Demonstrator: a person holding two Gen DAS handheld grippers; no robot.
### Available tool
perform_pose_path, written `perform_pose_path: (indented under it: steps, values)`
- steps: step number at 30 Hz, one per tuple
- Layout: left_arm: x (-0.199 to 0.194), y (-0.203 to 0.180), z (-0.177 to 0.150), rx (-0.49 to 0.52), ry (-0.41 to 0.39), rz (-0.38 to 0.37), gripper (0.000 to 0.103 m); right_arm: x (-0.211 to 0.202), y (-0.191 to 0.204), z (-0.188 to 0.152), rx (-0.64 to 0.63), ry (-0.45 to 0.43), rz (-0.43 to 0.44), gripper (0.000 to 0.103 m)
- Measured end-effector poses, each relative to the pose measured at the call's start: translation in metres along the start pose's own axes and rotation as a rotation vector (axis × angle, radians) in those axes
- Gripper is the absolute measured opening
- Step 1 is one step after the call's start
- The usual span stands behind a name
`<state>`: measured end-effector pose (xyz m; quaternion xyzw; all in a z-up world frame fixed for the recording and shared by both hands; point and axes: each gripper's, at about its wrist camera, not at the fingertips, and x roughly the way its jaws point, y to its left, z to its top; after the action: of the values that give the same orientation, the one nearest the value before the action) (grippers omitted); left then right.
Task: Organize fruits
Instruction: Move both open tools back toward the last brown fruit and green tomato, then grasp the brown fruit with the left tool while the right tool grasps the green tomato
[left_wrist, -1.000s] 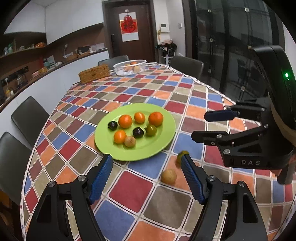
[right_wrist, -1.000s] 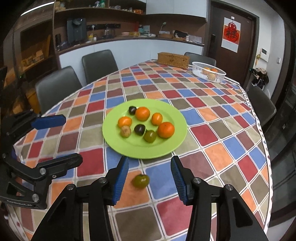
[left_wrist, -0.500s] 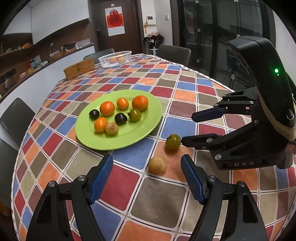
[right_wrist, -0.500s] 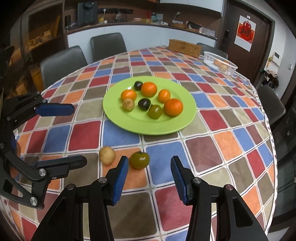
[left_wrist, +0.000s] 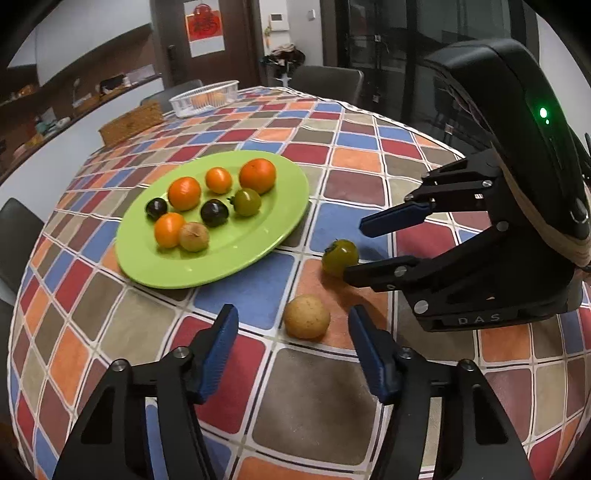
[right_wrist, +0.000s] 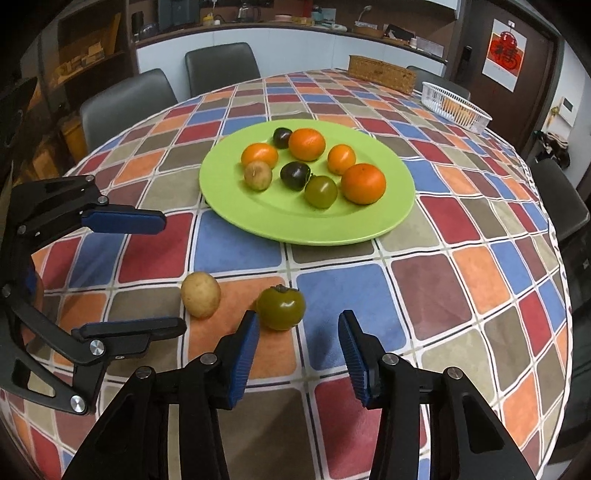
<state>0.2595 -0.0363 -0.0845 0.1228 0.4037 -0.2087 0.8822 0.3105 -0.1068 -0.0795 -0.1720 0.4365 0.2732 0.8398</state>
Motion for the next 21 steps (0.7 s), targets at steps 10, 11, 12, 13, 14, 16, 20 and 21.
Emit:
perform_pose_path:
  steps: [10,11,12,13,14,16,20,21]
  values:
    - [0.016,0.001,0.001,-0.011,0.035,-0.044,0.037,0.006,-0.001,0.002,0.016,0.007,0.023,0.037]
    - [0.017,0.001,0.001,-0.015,0.036,-0.046,0.036,0.006,-0.002,0.002,0.019,0.007,0.025,0.036]
    - [0.018,0.002,0.001,-0.020,0.038,-0.050,0.033,0.007,-0.002,0.003,0.020,0.007,0.026,0.036]
    - [0.019,0.002,0.001,-0.027,0.039,-0.060,0.031,0.007,-0.001,0.003,0.022,0.007,0.028,0.036]
    - [0.019,0.003,0.001,-0.035,0.039,-0.068,0.030,0.008,-0.001,0.004,0.024,0.006,0.030,0.036]
    - [0.019,0.004,0.001,-0.042,0.038,-0.068,0.030,0.009,-0.002,0.004,0.031,0.006,0.036,0.033]
    - [0.015,0.006,0.000,-0.061,0.028,-0.064,0.030,0.011,-0.002,0.005,0.038,0.006,0.040,0.031]
    - [0.013,0.008,0.000,-0.069,0.024,-0.062,0.030,0.011,-0.001,0.005,0.039,0.006,0.041,0.030]
